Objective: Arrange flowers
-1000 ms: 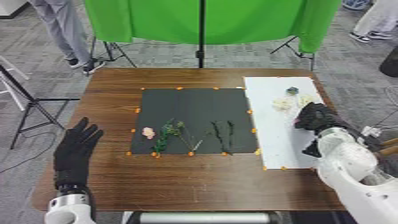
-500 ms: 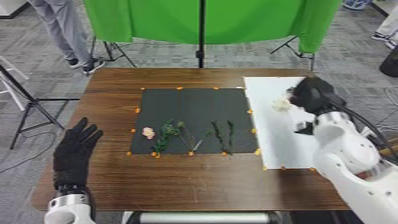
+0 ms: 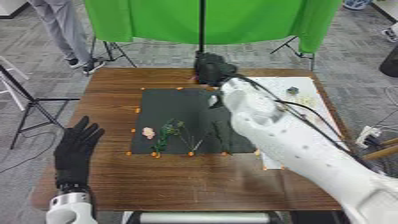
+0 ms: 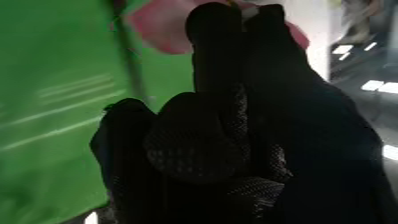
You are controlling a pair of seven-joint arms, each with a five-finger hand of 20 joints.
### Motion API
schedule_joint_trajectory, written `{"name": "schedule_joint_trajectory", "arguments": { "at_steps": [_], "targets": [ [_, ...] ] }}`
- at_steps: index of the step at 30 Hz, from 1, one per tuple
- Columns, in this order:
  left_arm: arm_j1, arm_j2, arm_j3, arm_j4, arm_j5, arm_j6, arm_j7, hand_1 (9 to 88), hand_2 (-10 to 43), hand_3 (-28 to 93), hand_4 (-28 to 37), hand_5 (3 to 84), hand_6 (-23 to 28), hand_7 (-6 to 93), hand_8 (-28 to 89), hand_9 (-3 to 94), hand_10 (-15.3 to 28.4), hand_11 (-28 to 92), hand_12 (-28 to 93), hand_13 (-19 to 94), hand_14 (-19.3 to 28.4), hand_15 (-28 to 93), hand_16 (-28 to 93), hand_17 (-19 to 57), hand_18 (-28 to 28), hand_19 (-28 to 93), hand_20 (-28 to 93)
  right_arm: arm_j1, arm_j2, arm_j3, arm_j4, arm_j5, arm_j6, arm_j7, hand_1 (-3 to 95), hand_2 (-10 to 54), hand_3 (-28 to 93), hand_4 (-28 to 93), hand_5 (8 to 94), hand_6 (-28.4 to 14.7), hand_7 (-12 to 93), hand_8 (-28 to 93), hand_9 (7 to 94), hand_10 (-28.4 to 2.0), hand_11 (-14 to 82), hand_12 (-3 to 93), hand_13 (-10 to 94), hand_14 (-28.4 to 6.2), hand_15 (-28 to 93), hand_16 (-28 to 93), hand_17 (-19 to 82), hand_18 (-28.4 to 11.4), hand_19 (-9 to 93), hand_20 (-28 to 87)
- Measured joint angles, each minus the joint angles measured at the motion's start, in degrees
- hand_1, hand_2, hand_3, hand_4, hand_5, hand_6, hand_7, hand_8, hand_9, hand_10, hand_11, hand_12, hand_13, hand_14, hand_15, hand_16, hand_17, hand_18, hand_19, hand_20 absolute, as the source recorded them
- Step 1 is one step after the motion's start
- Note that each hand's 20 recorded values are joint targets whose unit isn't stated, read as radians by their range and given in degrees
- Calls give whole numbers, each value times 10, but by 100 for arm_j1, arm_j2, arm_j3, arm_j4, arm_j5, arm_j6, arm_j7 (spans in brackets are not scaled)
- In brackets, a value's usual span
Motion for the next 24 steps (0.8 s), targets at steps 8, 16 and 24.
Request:
{"name": "schedule_joint_trajectory", "arguments": {
  "at_steps": [8, 16, 24],
  "targets": [
    [-36, 46, 51, 7, 6, -4, 51, 163, 33, 712, -283, 419, 49, 104, -66, 419, 130, 186, 99, 322, 174, 297, -33, 50, 121, 105, 195, 107, -987, -281, 335, -217, -373, -118, 633, -95, 591, -202, 769, 17, 229, 69, 897, -76, 102, 447, 894, -17, 674, 349, 684, -102, 932, 644],
    [-95, 54, 78, 34, 44, -48, 50, 165, 32, 711, -283, 420, 49, 102, -65, 419, 131, 184, 100, 322, 174, 295, -32, 51, 120, 101, 197, 31, -1165, -350, 547, -495, -647, -192, 627, -95, 572, -196, 727, 22, 207, 45, 864, -82, 85, 427, 881, -20, 687, 345, 673, -106, 932, 653],
    [-127, 54, 90, 51, 68, -104, 37, 167, 29, 714, -283, 420, 48, 103, -65, 419, 131, 183, 101, 321, 174, 293, -30, 48, 121, 102, 200, -107, -1198, -275, 861, -692, -772, -245, 604, -95, 564, -200, 693, 29, 198, 20, 843, -84, 82, 426, 870, -20, 691, 342, 666, -104, 932, 645]
  ]
}}
